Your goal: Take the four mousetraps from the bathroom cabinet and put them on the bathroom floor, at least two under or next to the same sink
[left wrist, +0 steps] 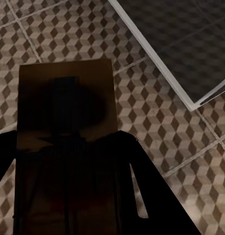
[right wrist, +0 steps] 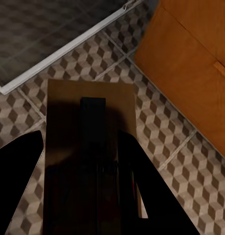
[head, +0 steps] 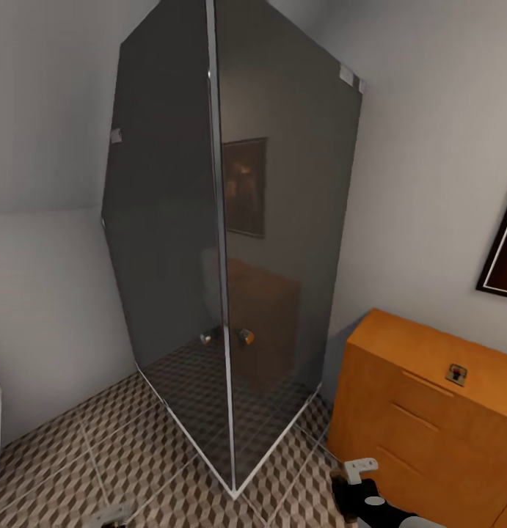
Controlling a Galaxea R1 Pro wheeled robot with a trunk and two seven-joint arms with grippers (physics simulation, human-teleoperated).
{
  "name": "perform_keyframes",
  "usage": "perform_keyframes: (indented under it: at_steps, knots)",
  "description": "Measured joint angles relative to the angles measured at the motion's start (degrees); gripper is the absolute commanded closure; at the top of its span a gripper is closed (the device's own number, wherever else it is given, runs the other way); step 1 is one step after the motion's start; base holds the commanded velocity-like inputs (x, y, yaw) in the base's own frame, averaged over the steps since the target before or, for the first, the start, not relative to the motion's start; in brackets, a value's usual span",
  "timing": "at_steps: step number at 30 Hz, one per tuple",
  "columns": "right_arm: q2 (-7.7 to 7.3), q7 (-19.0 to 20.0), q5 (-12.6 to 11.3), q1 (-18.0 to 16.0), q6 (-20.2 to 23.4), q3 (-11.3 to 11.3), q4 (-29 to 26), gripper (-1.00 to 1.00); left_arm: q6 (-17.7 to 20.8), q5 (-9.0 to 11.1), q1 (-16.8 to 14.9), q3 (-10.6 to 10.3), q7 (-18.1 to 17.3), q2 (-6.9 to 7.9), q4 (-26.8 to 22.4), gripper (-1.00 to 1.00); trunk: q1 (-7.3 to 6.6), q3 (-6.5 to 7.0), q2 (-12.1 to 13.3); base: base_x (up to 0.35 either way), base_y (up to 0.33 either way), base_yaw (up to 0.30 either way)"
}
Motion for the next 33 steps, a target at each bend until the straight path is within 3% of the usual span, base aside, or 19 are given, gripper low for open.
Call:
perform_keyframes:
  at_steps: [33]
  knots:
    - [0.0,0.0,0.0,0.0,-0.02,-0.03,0.0,1.0,-0.18,-0.02,0.0,0.06,0.07,0.13,0.02,1.0,0.0,0.0,0.0,0.0,0.0,0.298]
